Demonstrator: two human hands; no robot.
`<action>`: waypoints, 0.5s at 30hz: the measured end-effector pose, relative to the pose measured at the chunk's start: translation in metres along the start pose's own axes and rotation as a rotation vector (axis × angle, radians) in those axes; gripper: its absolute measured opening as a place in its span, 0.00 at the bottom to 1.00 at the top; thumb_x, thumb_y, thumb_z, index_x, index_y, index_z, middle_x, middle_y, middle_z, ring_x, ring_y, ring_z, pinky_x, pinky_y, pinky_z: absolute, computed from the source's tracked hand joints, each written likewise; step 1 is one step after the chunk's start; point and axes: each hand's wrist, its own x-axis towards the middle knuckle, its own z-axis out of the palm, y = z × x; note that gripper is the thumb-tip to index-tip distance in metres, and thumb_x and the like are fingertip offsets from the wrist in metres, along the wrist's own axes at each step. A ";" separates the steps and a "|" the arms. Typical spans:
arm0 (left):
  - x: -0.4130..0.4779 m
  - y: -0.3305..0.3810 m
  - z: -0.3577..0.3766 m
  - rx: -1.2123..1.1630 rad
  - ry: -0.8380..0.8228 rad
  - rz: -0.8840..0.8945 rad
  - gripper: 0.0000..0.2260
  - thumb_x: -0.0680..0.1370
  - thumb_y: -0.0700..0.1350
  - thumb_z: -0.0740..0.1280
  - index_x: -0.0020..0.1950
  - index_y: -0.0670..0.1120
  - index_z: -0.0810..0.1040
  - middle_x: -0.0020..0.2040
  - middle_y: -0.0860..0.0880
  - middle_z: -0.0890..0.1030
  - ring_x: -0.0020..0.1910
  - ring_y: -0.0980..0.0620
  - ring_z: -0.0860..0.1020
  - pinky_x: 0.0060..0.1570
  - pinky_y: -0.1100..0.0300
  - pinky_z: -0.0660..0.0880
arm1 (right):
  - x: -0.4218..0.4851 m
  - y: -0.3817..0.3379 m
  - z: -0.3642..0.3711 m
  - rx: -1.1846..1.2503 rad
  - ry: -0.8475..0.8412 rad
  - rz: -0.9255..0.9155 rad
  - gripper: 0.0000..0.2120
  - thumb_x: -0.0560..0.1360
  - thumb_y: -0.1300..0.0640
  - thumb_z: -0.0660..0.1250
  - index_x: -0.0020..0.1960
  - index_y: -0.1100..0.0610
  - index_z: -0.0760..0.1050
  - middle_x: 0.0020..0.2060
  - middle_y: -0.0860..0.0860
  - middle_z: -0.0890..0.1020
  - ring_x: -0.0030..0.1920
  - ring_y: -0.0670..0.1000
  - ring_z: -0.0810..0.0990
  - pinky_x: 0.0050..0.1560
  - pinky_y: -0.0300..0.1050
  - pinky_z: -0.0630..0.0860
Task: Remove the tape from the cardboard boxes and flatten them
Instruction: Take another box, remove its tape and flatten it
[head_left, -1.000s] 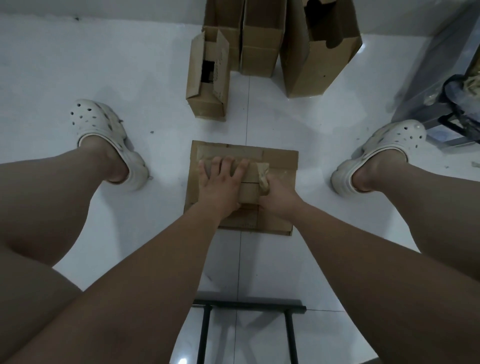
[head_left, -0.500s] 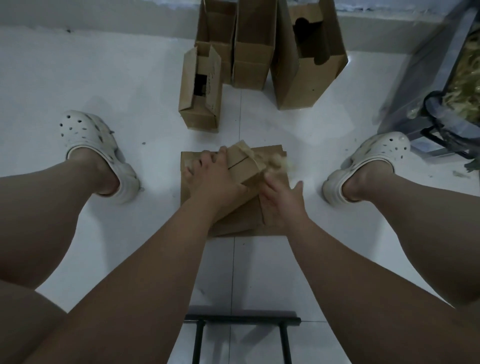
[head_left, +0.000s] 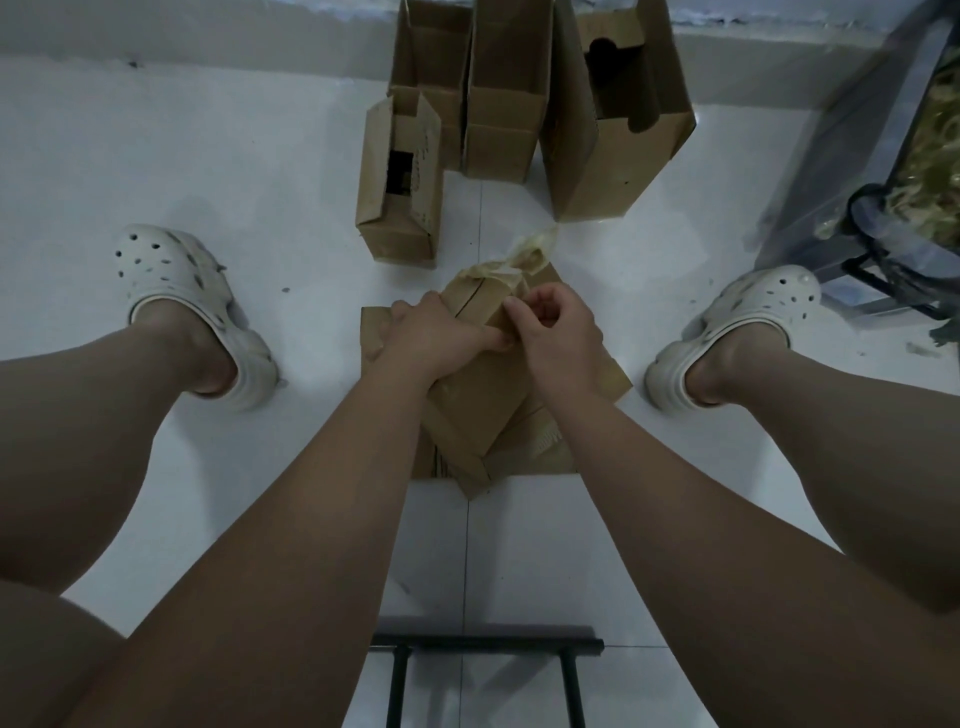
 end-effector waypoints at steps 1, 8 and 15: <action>0.000 0.001 -0.001 0.004 -0.001 -0.003 0.50 0.54 0.71 0.69 0.72 0.51 0.62 0.66 0.44 0.64 0.63 0.44 0.65 0.51 0.52 0.67 | 0.002 0.000 -0.001 -0.008 -0.002 0.008 0.09 0.76 0.52 0.70 0.39 0.49 0.73 0.34 0.43 0.75 0.34 0.32 0.73 0.35 0.23 0.67; -0.001 0.002 -0.001 0.038 0.019 -0.032 0.48 0.56 0.69 0.71 0.71 0.51 0.62 0.65 0.44 0.64 0.65 0.42 0.64 0.52 0.49 0.66 | 0.005 -0.001 -0.003 -0.132 -0.051 0.013 0.04 0.78 0.53 0.67 0.45 0.51 0.75 0.36 0.43 0.78 0.37 0.41 0.75 0.35 0.23 0.67; -0.005 0.001 0.000 0.141 0.048 -0.044 0.46 0.58 0.69 0.69 0.70 0.52 0.61 0.69 0.45 0.62 0.67 0.41 0.63 0.56 0.43 0.63 | 0.004 -0.005 -0.001 -0.296 -0.064 -0.006 0.04 0.76 0.56 0.67 0.48 0.56 0.77 0.38 0.45 0.78 0.39 0.43 0.76 0.40 0.34 0.70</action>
